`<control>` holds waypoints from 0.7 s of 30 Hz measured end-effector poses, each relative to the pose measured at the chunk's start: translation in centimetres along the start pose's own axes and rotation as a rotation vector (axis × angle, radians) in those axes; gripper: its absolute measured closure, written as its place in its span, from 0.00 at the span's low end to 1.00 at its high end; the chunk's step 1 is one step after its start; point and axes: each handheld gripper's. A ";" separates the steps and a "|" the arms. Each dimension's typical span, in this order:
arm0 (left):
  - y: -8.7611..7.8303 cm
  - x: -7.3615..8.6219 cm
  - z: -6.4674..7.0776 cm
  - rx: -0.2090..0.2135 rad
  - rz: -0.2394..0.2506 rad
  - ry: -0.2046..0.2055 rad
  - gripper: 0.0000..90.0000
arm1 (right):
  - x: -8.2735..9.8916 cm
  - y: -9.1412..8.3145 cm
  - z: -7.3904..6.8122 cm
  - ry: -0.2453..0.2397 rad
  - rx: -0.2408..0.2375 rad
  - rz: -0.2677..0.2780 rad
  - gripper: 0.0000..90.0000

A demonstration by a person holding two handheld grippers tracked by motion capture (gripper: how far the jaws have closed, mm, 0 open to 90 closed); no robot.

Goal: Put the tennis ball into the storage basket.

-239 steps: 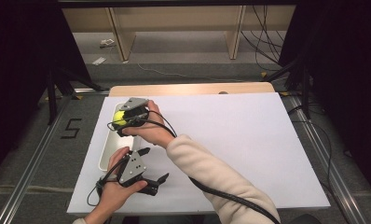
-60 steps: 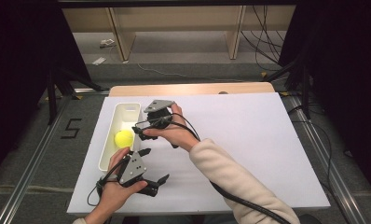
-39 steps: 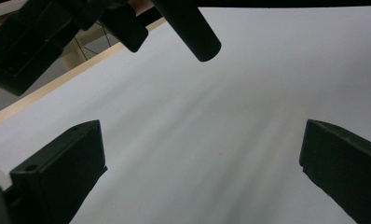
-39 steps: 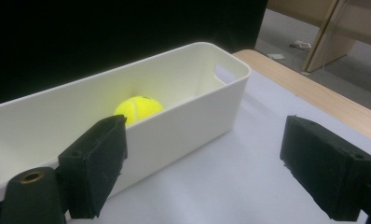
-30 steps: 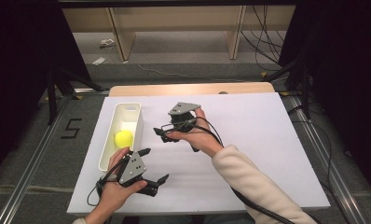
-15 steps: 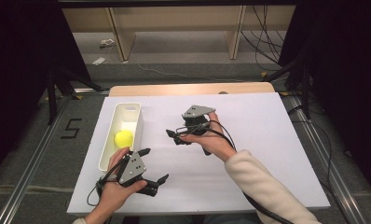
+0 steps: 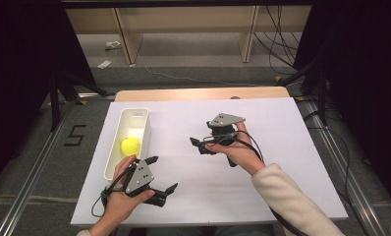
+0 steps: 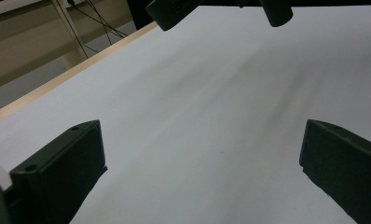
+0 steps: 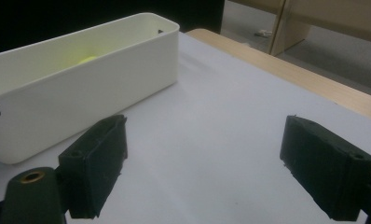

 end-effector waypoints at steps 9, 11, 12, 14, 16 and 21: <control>0.0 0.0 0.0 -0.001 0.001 -0.002 0.00 | 1.3 -2.7 1.0 0.008 0.033 0.010 0.17; 0.0 0.0 0.0 -0.002 0.000 -0.002 0.00 | 1.7 -3.3 1.3 0.013 0.041 0.010 0.17; 0.0 0.0 0.0 -0.001 0.000 -0.002 0.00 | 2.1 -3.8 1.4 0.018 0.047 0.012 0.17; 0.0 0.0 0.0 0.000 0.002 -0.005 0.00 | 2.5 -4.4 1.6 0.021 0.053 0.010 0.17; 0.0 0.0 0.0 -0.002 0.001 -0.002 0.00 | 3.0 -5.2 1.9 0.026 0.064 0.009 0.17; -0.1 0.0 0.0 -0.001 0.001 -0.008 0.00 | 4.3 -7.5 2.4 0.034 0.087 0.013 0.17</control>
Point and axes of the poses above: each handheld gripper's, and its own axes: y roughly forward along the jaws, x roughly out of its underside, z roughly to its right, and after that the axes turned 2 degrees about z, right-handed
